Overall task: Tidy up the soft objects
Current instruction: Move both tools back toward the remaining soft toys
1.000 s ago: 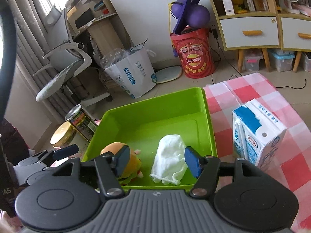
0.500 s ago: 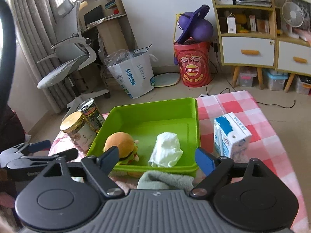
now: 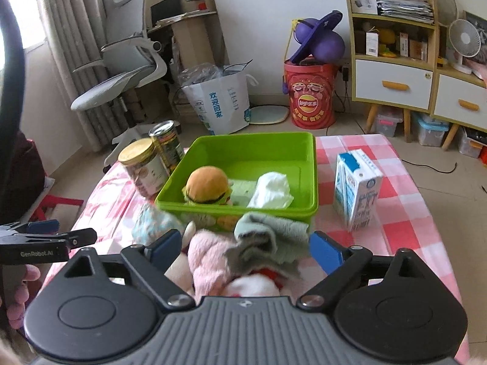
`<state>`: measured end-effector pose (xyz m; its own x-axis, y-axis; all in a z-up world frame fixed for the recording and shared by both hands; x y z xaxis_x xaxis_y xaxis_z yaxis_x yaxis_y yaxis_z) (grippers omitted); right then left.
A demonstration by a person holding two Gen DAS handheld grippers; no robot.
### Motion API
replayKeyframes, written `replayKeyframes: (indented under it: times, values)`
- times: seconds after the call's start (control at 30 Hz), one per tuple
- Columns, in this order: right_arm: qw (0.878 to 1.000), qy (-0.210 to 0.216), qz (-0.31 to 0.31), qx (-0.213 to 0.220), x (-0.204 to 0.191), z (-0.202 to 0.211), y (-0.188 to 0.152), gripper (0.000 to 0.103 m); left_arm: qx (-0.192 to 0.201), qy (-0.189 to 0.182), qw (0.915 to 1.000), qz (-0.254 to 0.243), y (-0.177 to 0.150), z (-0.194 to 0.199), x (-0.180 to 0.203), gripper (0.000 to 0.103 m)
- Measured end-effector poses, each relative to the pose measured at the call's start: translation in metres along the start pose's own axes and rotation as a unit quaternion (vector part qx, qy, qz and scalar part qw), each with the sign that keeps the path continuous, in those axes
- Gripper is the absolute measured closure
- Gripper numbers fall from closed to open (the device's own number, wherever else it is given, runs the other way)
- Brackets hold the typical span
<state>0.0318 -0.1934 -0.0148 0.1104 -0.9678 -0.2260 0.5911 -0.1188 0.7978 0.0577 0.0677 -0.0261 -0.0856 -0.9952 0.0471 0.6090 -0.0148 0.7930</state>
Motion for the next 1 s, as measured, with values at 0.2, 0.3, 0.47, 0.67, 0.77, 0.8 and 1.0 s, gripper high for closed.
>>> replayKeyframes:
  times: [0.2, 0.3, 0.47, 0.67, 0.77, 0.8, 1.0]
  values:
    - [0.999, -0.008, 0.044, 0.004, -0.008, 0.001, -0.033, 0.025, -0.014, 0.0, 0.9998, 0.014, -0.031, 0.006, -0.003, 0.005]
    - [0.997, -0.016, 0.069, 0.004, -0.008, -0.002, -0.051, 0.025, -0.014, 0.003, 0.9996, 0.025, -0.046, 0.006, -0.005, 0.005]
    - [0.997, -0.002, 0.078, -0.013, -0.007, -0.011, -0.074, 0.025, -0.028, -0.003, 0.9984, 0.049, -0.07, -0.002, -0.006, 0.005]
    - [0.994, 0.004, 0.106, -0.02, -0.008, -0.019, -0.098, 0.025, -0.017, -0.013, 0.9978, 0.063, -0.087, -0.009, -0.006, 0.005]
    - [0.993, 0.003, 0.119, -0.027, -0.008, -0.026, -0.109, 0.025, -0.014, -0.018, 0.997, 0.073, -0.093, -0.015, -0.006, 0.005]
    - [0.992, 0.003, 0.124, -0.029, -0.009, -0.028, -0.112, 0.025, -0.015, -0.02, 0.9968, 0.077, -0.095, -0.018, -0.006, 0.005]
    - [0.99, 0.0, 0.135, -0.028, -0.01, -0.038, -0.12, 0.025, -0.014, -0.02, 0.9971, 0.071, -0.106, -0.034, -0.003, 0.008]
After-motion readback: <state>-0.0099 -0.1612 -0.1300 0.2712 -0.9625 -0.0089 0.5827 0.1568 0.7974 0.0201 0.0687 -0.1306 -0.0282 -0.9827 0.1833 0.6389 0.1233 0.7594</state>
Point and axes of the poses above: each gripper's, at about its wrist camera, not at the fingertips, and z roughly against the way its jaws point, x to its right, y to its top, the point moved 2 cm from there along -z, roughly the way its jaws point, and after that the axes turned 6 degrees about x, right-handed, at the moved point
